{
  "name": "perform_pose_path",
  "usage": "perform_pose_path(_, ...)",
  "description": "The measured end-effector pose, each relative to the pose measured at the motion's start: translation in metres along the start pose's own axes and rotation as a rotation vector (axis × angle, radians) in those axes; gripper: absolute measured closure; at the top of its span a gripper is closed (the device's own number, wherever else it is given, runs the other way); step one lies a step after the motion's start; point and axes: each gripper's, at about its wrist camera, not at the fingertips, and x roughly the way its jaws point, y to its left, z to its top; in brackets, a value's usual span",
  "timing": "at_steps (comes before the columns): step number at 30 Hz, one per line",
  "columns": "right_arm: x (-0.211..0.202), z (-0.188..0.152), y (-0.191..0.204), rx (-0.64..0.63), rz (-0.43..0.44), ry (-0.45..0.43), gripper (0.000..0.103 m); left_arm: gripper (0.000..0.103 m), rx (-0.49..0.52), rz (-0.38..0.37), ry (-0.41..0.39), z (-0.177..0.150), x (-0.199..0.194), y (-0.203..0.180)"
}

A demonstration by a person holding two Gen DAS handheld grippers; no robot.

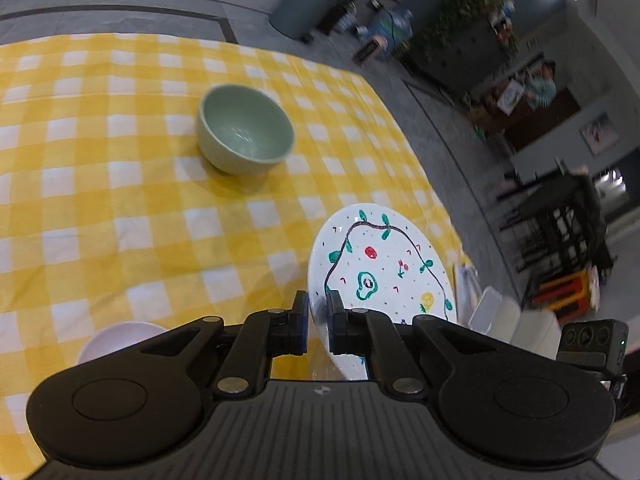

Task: Organize plates and bowls
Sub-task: 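Lift the 'Fruity' plate with the left tool toward the glass plate, then lower the 'Fruity' plate onto the glass plate with the left tool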

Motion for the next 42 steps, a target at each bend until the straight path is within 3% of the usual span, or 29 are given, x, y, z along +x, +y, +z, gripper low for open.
perform_pose_path(5,-0.007,-0.014,-0.014,0.060,-0.024,0.024,0.094,0.094,0.038,0.011,0.053,-0.005,0.010,-0.011)
perform_pose_path(15,-0.009,-0.028,-0.033,0.146,-0.059,0.070,0.093,0.093,0.103,0.128,0.149,-0.016,0.035,-0.028)
perform_pose_path(26,-0.003,-0.035,-0.039,0.172,-0.083,0.128,0.091,0.092,0.157,0.193,0.194,-0.021,0.051,-0.036)
perform_pose_path(42,0.006,-0.042,-0.044,0.212,-0.139,0.220,0.091,0.088,0.212,0.229,0.216,-0.029,0.063,-0.047)
